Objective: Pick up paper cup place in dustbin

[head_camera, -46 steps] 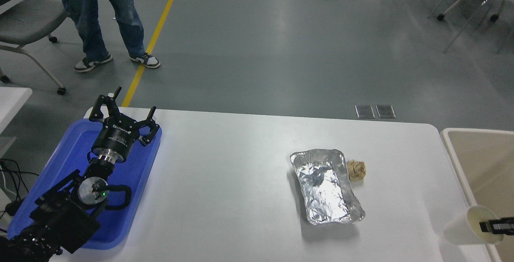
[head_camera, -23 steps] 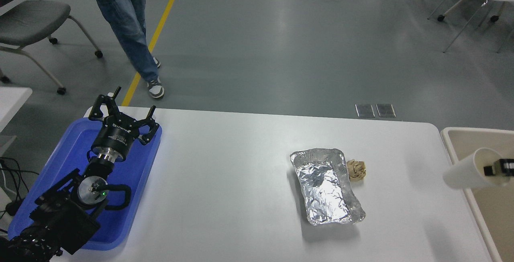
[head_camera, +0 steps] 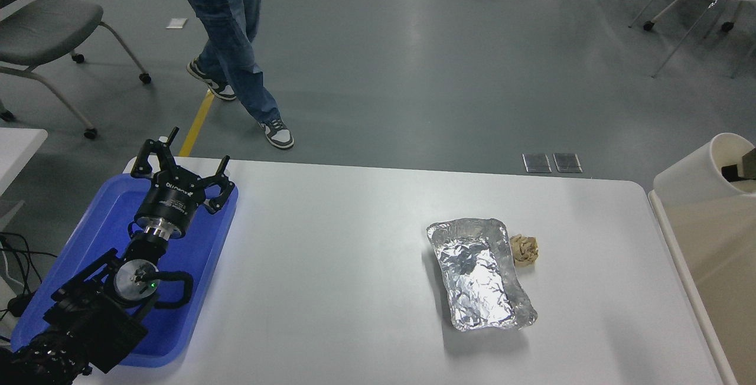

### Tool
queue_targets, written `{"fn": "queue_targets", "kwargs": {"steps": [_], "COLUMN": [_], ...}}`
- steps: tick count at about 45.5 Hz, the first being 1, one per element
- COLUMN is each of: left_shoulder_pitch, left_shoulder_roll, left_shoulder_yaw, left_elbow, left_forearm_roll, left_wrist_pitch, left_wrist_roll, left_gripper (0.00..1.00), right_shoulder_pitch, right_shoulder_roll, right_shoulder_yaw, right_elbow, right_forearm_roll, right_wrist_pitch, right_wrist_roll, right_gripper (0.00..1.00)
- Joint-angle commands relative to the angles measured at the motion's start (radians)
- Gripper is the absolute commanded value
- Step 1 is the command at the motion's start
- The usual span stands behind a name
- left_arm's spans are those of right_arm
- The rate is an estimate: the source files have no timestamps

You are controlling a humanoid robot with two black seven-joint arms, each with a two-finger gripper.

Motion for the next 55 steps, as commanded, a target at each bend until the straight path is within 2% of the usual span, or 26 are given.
{"fn": "queue_targets", "kwargs": {"steps": [1, 9, 15, 18, 23, 28, 36, 39, 44, 55], "left_shoulder_pitch": [0.000, 0.000, 0.000, 0.000, 0.000, 0.000, 0.000, 0.000, 0.000, 0.000], "left_shoulder_roll": [0.000, 0.000, 0.000, 0.000, 0.000, 0.000, 0.000, 0.000, 0.000, 0.000], "left_shoulder_yaw": [0.000, 0.000, 0.000, -0.002, 0.000, 0.000, 0.000, 0.000, 0.000, 0.000], "left_elbow": [0.000, 0.000, 0.000, 0.000, 0.000, 0.000, 0.000, 0.000, 0.000, 0.000], "left_forearm_roll": [0.000, 0.000, 0.000, 0.000, 0.000, 0.000, 0.000, 0.000, 0.000, 0.000], "left_wrist_pitch": [0.002, 0.000, 0.000, 0.000, 0.000, 0.000, 0.000, 0.000, 0.002, 0.000], "left_wrist_roll": [0.000, 0.000, 0.000, 0.000, 0.000, 0.000, 0.000, 0.000, 0.000, 0.000], "left_gripper": [1.00, 1.00, 1.00, 1.00, 1.00, 1.00, 1.00, 1.00, 1.00, 1.00], "right_shoulder_pitch": [0.004, -0.160, -0.370, -0.529, -0.696, -0.806, -0.921, -0.977, -1.072, -1.247], "right_shoulder_roll": [0.018, 0.109, 0.178, 0.250, 0.310, 0.333, 0.363, 0.379, 0.402, 0.492], "right_shoulder_yaw": [-0.001, 0.002, 0.000, -0.001, -0.007, -0.004, 0.014, 0.032, 0.061, 0.110], "right_elbow": [-0.152, -0.444, -0.664, -0.832, -0.968, -1.026, -1.028, -1.028, -1.029, -1.046], "right_forearm_roll": [0.064, 0.178, 0.351, 0.492, 0.632, 0.693, 0.712, 0.742, 0.813, 0.902], "right_wrist_pitch": [0.012, -0.016, -0.085, -0.108, -0.148, -0.233, -0.427, -0.473, -0.517, -0.611], "right_wrist_roll": [-0.007, -0.010, -0.012, -0.015, -0.022, -0.070, -0.202, -0.234, -0.257, -0.274], "right_gripper": [0.00, 0.00, 0.00, 0.00, 0.00, 0.00, 0.00, 0.00, 0.00, 0.00]}}
